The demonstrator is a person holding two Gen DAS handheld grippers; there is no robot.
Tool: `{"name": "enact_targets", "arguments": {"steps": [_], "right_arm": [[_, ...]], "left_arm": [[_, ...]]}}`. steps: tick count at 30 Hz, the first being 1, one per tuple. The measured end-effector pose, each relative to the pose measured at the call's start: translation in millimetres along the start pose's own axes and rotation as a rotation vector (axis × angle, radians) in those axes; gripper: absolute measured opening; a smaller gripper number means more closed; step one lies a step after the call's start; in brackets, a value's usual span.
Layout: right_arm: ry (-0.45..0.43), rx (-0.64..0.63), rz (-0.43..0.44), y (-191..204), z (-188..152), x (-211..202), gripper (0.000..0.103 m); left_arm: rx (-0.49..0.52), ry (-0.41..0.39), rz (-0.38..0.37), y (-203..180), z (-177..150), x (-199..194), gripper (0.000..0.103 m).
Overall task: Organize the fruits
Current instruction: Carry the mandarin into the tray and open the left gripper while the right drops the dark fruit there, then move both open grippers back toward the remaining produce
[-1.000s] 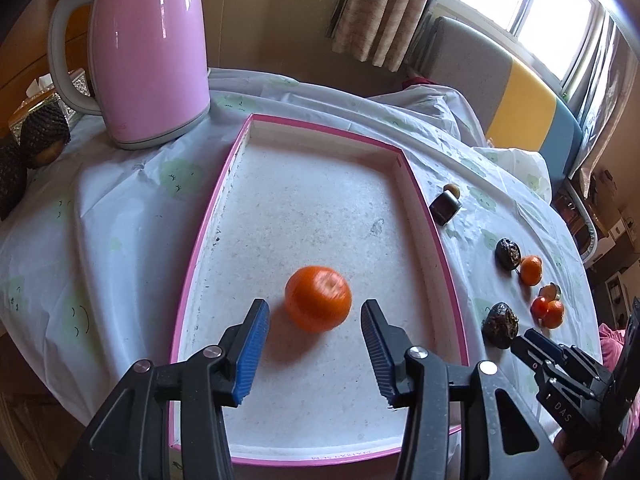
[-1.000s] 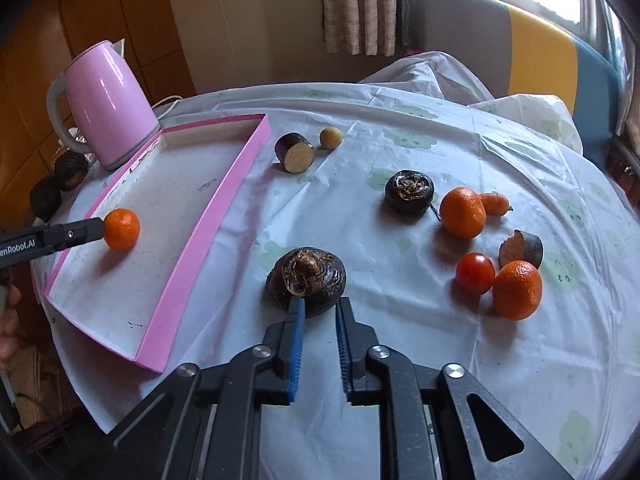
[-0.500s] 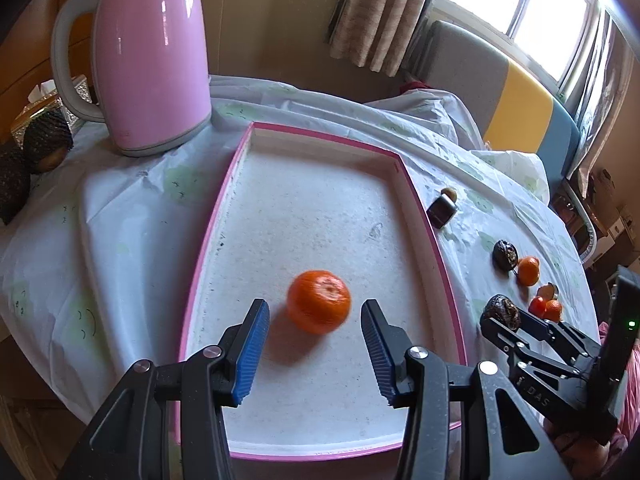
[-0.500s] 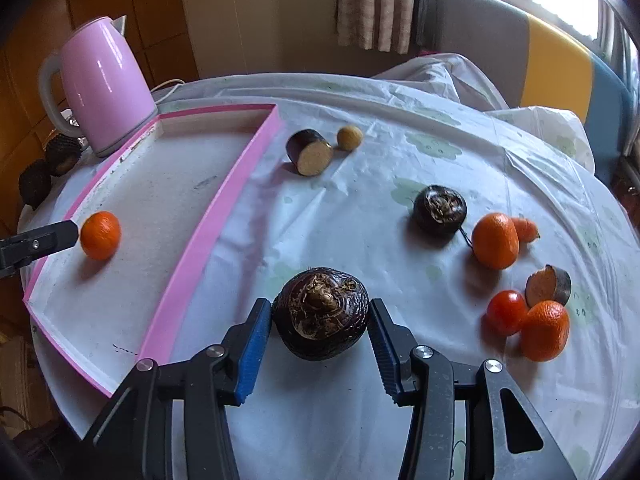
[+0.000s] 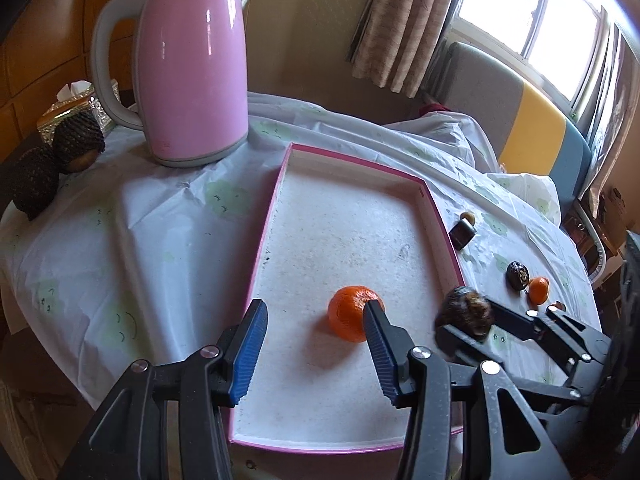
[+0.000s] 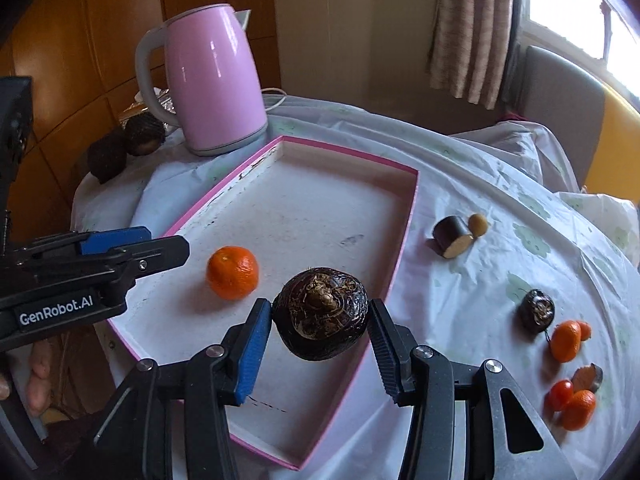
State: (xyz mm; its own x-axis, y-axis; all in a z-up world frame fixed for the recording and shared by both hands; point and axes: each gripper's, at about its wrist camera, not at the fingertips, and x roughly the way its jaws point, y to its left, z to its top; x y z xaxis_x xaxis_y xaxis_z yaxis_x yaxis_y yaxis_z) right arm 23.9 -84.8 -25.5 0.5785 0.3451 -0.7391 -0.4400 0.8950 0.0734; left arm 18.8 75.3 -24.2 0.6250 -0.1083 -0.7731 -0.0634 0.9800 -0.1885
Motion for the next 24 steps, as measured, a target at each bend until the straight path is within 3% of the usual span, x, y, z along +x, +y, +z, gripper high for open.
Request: {"name": "enact_targets", "arguments": {"steps": [10,14,24], "right_arm": [[0.029,-0.022,0.007,22,11,28,0.051],[0.002,-0.010,-0.002,22,10,23,0.061],[-0.068,0.064,-0.082,4,3,0,0.074]], "left_arm": [[-0.002,-0.042,0.032,9,0,-11,0.052],[0.005,-0.053,0.040,8,0,-13,0.052],[0.053,-0.080,0.049,-6,-1,-20,0.053]]}}
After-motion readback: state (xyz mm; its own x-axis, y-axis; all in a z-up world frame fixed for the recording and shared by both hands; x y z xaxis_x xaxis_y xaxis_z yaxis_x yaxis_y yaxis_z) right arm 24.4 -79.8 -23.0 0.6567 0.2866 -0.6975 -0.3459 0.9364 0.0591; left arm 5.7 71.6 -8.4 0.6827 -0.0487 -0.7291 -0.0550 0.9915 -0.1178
